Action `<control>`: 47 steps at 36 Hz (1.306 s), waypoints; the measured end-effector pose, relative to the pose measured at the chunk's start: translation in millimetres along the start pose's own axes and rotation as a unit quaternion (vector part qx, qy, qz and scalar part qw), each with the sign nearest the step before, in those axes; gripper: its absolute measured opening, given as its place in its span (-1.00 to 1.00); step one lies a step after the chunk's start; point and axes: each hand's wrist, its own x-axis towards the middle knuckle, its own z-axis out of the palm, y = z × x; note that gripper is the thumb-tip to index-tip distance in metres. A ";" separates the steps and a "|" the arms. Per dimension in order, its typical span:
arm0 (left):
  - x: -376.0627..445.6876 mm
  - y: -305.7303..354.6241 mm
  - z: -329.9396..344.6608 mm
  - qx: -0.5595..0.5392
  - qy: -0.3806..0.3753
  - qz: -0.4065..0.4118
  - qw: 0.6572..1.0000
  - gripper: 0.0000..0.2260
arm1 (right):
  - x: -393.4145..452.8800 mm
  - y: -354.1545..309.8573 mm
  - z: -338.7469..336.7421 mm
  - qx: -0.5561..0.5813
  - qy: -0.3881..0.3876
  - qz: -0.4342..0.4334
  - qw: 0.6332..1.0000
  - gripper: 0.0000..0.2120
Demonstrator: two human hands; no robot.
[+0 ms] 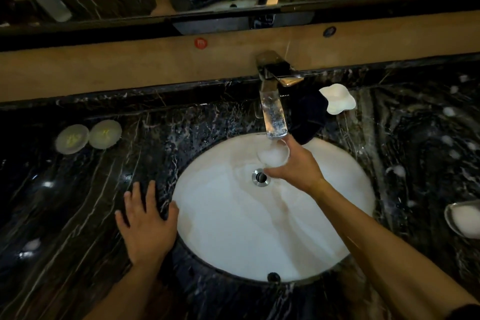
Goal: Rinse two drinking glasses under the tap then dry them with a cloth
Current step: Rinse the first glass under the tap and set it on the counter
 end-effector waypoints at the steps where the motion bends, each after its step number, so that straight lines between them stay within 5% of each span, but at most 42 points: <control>1: 0.4 0.4 0.9 0.002 0.001 -0.003 1.000 -0.33 | 2.6 0.2 1.9 -0.002 -0.005 0.000 1.000 -0.21; 8: 0.9 0.3 2.2 -0.002 0.011 -0.001 1.000 -0.34 | 9.5 1.7 21.8 0.178 0.068 0.019 0.981 -0.21; 12: -0.3 0.7 2.7 -0.003 0.019 0.004 1.000 -0.35 | 5.3 1.7 23.5 0.120 0.133 0.029 0.983 -0.20; 19: -1.0 1.6 1.2 -0.005 0.022 0.003 1.000 -0.36 | 0.6 10.7 8.2 0.116 -0.012 0.046 0.992 -0.30; 23: -1.0 1.3 1.7 -0.004 0.022 0.001 1.000 -0.36 | -1.4 10.4 20.1 0.190 0.016 0.045 0.981 -0.28; 27: -0.8 1.2 1.8 -0.004 0.026 0.003 1.000 -0.36 | 0.3 3.5 29.3 0.087 0.068 0.026 0.994 -0.25; 31: -0.8 0.5 3.1 0.001 0.027 0.005 1.000 -0.36 | 3.9 11.7 25.4 0.072 0.031 0.067 0.995 -0.24; 36: 0.0 -1.0 4.6 -0.001 0.028 0.005 1.000 -0.36 | -3.4 31.6 23.1 0.258 -0.078 0.180 0.946 -0.39; 42: -0.1 -0.5 5.1 0.005 0.029 0.008 1.000 -0.35 | -18.2 39.9 42.5 0.314 -0.138 0.302 0.889 -0.61; 47: -0.4 -0.6 4.6 0.005 0.035 0.010 0.999 -0.36 | -24.7 47.1 52.2 0.336 -0.153 0.387 0.845 -0.44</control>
